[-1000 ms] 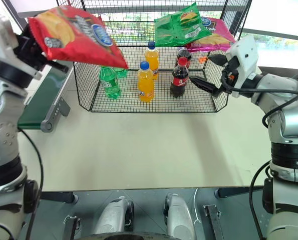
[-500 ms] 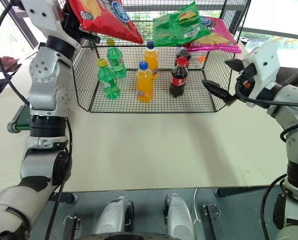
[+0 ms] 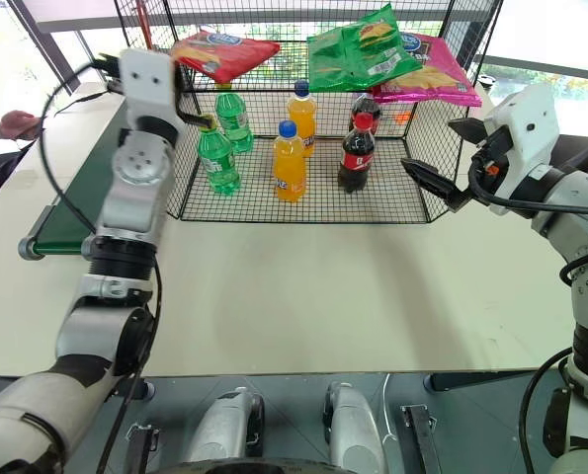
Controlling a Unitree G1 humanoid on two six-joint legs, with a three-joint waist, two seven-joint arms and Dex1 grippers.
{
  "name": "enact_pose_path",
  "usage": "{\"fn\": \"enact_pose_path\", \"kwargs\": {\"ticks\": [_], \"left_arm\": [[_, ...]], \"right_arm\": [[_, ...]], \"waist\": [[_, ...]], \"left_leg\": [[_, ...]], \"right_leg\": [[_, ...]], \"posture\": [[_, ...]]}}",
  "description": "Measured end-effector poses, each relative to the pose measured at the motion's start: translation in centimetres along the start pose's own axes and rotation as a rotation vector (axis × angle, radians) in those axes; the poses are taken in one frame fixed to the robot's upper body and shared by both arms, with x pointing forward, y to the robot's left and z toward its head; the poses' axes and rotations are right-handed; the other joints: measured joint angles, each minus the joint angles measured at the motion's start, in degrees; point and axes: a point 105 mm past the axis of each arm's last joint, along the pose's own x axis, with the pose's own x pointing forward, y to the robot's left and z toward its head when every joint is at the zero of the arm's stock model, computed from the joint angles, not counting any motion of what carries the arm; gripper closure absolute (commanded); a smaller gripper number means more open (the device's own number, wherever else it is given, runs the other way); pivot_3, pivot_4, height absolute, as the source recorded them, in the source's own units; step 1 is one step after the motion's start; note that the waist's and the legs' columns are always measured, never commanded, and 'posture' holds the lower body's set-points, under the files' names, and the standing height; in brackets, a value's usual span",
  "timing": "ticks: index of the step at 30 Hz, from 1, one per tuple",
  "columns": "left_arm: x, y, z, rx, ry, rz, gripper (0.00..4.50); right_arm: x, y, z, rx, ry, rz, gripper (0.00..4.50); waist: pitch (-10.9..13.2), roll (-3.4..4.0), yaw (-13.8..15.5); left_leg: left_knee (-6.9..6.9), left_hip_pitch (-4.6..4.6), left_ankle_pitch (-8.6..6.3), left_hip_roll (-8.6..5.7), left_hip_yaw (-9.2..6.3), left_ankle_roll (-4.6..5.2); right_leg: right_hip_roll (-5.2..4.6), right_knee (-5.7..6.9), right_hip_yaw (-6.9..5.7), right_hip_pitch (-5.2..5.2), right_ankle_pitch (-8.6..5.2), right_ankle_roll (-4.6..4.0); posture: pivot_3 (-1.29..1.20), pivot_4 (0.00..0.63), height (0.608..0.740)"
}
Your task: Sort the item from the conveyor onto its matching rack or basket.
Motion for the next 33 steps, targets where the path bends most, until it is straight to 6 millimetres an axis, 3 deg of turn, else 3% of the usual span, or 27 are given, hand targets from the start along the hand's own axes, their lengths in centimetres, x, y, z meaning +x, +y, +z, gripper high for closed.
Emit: {"fn": "enact_pose_path", "kwargs": {"ticks": [5,12,16,22,28,33], "left_arm": [[0.7,-1.7,0.5,-0.013,0.028,0.021,4.44],[2.7,-1.8,1.5,0.019,0.043,0.072,4.44],[2.9,-1.8,1.3,0.026,0.043,0.066,3.23],[2.8,-2.0,1.9,0.039,0.02,0.016,0.54],[1.0,-2.3,2.5,0.06,0.019,-0.087,0.54],[-0.7,-1.4,2.6,0.073,0.046,-0.116,0.54]], "right_arm": [[0.0,0.4,0.2,-0.004,-0.003,0.001,0.0],[-0.4,0.5,0.2,0.003,-0.004,-0.02,0.0],[-0.4,0.7,0.0,0.014,-0.001,-0.02,0.0],[-0.4,0.6,0.0,0.017,-0.001,-0.029,0.0],[-0.3,0.8,-0.2,0.028,-0.006,-0.03,0.0],[0.0,1.0,-0.3,0.039,-0.008,-0.022,0.0]], "waist": [[0.0,-0.01,0.01],[0.01,-0.02,-0.09],[0.01,-0.02,-0.05],[0.01,-0.02,0.03],[0.01,-0.01,-0.09],[0.01,-0.01,-0.11]], "left_leg": [[0.0,0.02,0.0,0.0,-0.01,0.0],[-0.04,-0.04,-0.01,0.0,0.01,0.01],[-0.06,-0.07,-0.01,0.0,0.01,0.01],[-0.05,-0.11,-0.01,0.0,0.01,0.01],[-0.06,-0.14,-0.01,0.01,0.0,0.02],[-0.05,-0.11,-0.01,0.02,0.0,0.02]], "right_leg": [[0.01,0.0,0.0,0.0,-0.06,0.06],[0.01,-0.2,-0.01,0.0,-0.05,0.04],[0.01,-0.23,-0.01,-0.01,-0.02,-0.01],[0.01,-0.28,-0.01,-0.01,0.01,-0.04],[0.02,-0.29,-0.01,-0.03,0.04,-0.09],[0.03,-0.26,0.0,-0.03,0.04,-0.09]], "posture": [[0.0,0.15,0.74],[0.0,0.15,0.74],[0.0,0.15,0.74],[0.0,0.15,0.74],[0.0,0.15,0.74],[0.0,0.15,0.74]]}}
